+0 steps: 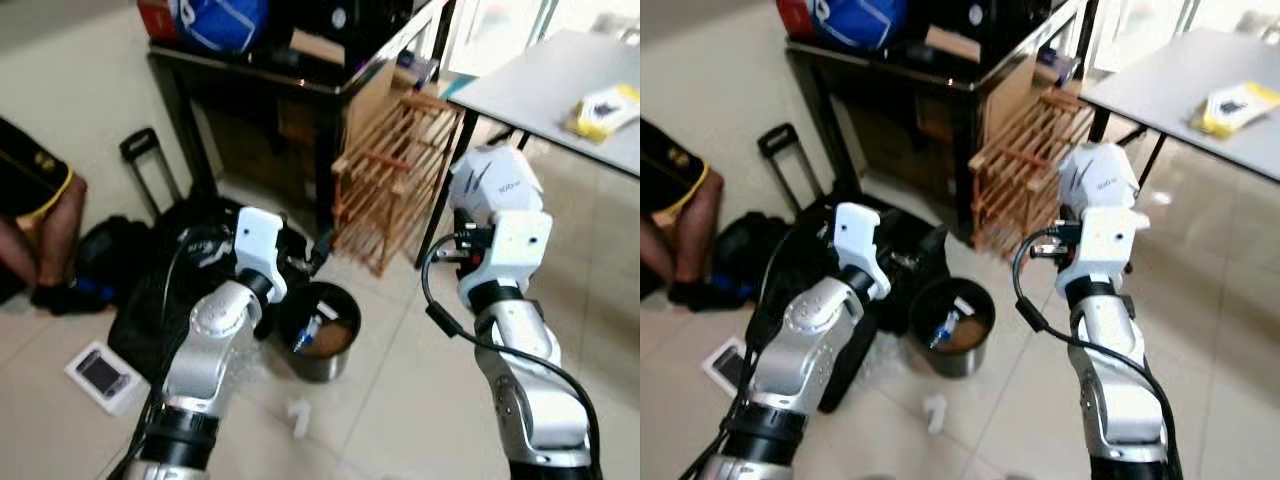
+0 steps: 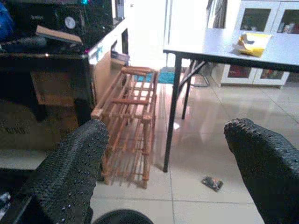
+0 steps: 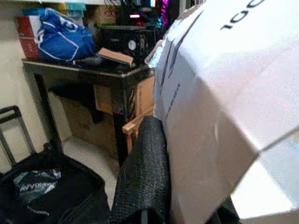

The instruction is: Picking trash to rubbish bin

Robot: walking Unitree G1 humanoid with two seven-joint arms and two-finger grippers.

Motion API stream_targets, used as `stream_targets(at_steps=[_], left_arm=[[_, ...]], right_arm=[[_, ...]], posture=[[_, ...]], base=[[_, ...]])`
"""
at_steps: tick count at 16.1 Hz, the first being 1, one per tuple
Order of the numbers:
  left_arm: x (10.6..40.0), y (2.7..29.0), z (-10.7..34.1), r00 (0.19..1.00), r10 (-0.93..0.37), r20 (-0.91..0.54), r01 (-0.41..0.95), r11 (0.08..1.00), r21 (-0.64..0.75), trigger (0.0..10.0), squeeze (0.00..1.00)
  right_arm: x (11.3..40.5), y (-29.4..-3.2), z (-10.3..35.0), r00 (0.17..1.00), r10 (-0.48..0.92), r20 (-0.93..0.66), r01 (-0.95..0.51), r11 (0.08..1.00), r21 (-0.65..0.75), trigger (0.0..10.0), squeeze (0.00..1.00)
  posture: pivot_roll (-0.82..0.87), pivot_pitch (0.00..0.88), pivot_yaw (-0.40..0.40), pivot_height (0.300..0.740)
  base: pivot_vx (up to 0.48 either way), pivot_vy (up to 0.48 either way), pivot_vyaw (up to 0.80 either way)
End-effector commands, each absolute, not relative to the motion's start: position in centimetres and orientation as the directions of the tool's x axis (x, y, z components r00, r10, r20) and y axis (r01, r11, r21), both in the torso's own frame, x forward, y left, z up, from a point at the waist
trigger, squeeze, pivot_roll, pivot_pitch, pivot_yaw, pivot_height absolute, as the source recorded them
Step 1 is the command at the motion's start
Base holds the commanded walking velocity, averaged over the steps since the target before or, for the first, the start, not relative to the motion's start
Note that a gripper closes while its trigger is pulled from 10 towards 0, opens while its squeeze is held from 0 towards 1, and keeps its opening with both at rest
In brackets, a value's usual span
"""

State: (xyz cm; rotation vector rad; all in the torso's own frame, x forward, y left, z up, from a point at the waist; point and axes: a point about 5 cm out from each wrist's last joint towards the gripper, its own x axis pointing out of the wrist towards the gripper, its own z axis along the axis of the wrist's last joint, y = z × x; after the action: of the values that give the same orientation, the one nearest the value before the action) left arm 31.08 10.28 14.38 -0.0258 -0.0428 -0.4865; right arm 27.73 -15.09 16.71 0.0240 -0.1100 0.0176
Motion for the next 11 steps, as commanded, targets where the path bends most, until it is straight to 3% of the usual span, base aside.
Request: stream_targets(at_steps=[1, 11], left_arm=[[31.23, 11.33, 14.67, 0.897, -0.44, 0.053, 0.44, 0.898, -0.002, 10.0, 0.0], [31.23, 11.56, 14.47, 0.903, -0.427, 0.04, 0.427, 0.904, 0.009, 10.0, 0.0]], right_arm=[[27.74, -14.22, 17.0, 0.991, 0.047, 0.122, -0.052, 0.998, 0.032, 10.0, 0.0], [27.65, -13.98, 16.87, 0.992, 0.062, 0.114, -0.066, 0.997, 0.032, 10.0, 0.0]], posture=[[-0.04, 0.109, 0.035, 0.74], [-0.04, 0.114, 0.033, 0.74]], base=[[0.386, 0.0, 0.0], [0.339, 0.0, 0.0]])
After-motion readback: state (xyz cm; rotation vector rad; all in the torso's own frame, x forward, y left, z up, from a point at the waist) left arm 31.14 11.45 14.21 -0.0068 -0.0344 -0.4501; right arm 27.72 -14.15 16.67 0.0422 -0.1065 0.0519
